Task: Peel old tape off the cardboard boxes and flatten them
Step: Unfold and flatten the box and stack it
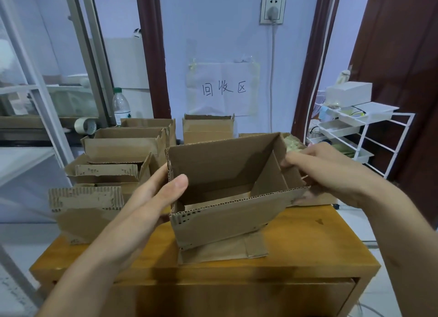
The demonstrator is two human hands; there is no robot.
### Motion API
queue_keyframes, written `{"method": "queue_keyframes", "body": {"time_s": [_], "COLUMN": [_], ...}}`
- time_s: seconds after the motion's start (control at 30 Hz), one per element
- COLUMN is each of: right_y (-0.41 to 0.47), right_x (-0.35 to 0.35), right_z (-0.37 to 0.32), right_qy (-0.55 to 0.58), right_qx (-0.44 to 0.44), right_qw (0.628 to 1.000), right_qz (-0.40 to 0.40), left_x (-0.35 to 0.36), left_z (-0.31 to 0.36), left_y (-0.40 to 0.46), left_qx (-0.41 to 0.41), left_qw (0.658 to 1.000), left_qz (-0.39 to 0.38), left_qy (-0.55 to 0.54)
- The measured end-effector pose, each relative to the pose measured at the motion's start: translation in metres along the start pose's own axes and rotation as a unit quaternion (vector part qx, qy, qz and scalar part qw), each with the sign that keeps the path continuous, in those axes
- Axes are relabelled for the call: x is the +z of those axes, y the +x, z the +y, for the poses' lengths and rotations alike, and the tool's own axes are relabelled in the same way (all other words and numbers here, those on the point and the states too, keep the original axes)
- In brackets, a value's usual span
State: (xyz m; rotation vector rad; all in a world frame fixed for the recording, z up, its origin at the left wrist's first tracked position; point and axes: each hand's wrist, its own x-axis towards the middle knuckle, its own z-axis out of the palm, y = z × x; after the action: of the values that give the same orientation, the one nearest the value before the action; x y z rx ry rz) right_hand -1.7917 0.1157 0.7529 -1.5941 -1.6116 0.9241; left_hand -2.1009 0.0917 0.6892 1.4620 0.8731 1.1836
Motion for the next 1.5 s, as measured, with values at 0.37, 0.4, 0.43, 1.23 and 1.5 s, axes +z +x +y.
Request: {"method": "queue_keyframes", "body": {"time_s": [0.37, 0.4, 0.43, 1.23, 1.5], "right_y": [0.009, 0.009, 0.009, 0.051, 0.052], "right_x": [-0.01, -0.009, -0.009, 0.078, 0.078], "right_z": [0.017, 0.017, 0.018, 0.096, 0.12], "right_qy": [0.183, 0.192, 0.198, 0.181, 0.199], "right_qx": [0.032, 0.035, 0.036, -0.037, 0.045], "right_qw": [0.982, 0.98, 0.979, 0.983, 0.979], "right_qz": [0.043, 0.043, 0.038, -0.009, 0.016], "left_x": [-0.018, -0.014, -0.012, -0.023, -0.018], "left_z": [-0.033, -0.028, -0.025, -0.023, -0.051], "left_y": [0.047, 0.031, 0.014, 0.019, 0.022], "left_qx": [-0.063, -0.031, -0.012, -0.062, -0.126], "left_qw": [0.994, 0.997, 0.999, 0.961, 0.964], "left_qz": [-0.089, -0.068, -0.045, 0.159, 0.194], "left_qy": [-0.026, -0.012, 0.012, -0.219, -0.133]}}
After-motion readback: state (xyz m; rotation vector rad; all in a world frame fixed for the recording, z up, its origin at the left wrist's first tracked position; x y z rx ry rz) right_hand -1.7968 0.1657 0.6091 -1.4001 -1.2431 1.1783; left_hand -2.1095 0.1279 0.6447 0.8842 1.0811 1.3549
